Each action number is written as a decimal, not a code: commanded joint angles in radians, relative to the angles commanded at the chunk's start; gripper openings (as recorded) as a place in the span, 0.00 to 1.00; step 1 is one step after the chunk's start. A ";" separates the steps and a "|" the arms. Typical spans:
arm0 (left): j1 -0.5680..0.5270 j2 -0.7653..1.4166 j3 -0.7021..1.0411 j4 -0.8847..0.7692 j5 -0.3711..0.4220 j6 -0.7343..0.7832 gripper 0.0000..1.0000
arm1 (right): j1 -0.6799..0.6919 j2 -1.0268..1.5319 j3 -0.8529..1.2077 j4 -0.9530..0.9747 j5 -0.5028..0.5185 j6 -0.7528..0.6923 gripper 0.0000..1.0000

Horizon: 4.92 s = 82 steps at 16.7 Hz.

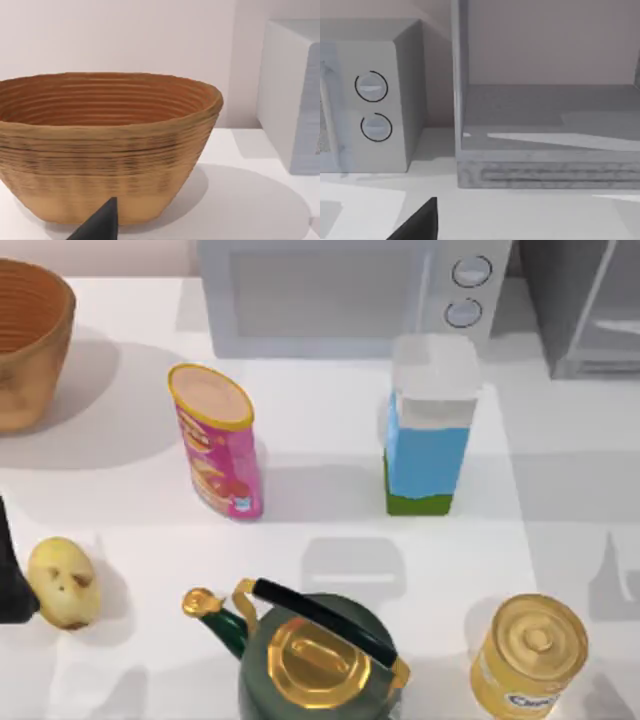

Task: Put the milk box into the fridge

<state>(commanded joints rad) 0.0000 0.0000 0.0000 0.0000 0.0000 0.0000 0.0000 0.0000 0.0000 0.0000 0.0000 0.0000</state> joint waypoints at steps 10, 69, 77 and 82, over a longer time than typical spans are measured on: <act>0.000 0.000 0.000 0.000 0.000 0.000 1.00 | 0.207 0.330 0.130 0.278 0.106 0.023 1.00; 0.000 0.000 0.000 0.000 0.000 0.000 1.00 | 0.709 2.249 0.846 1.256 0.738 0.108 0.02; 0.000 0.000 0.000 0.000 0.000 0.000 1.00 | 0.709 2.249 0.846 1.256 0.738 0.108 0.00; 0.000 0.000 0.000 0.000 0.000 0.000 1.00 | 0.720 2.190 0.860 1.187 0.730 0.117 0.00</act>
<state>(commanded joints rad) 0.0000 0.0000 0.0000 0.0000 0.0000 0.0000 0.7200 2.1899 0.8598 1.1871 0.7295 0.1167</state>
